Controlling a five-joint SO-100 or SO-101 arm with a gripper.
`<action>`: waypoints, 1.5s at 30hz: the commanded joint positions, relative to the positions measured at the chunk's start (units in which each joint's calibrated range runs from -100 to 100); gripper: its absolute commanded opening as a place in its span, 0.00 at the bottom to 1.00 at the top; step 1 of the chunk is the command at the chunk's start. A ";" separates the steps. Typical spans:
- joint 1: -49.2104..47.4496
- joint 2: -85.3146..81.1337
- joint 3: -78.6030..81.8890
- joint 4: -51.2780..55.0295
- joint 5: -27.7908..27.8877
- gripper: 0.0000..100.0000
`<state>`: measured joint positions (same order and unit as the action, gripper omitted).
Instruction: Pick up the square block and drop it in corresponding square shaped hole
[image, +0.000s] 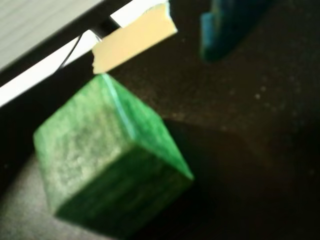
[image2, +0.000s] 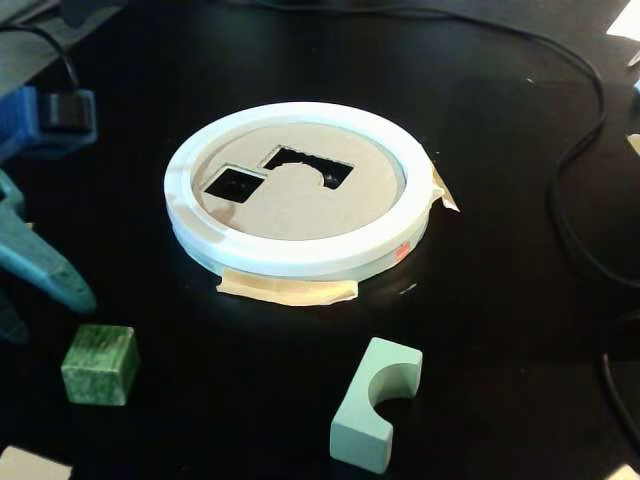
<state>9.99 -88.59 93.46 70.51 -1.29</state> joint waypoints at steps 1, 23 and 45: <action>0.75 -0.31 -0.29 -1.32 -0.10 1.00; 0.62 -0.31 -0.29 -1.32 0.10 1.00; 0.87 -0.31 -0.84 -1.42 -0.10 1.00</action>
<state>10.19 -88.59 93.46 70.51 -1.29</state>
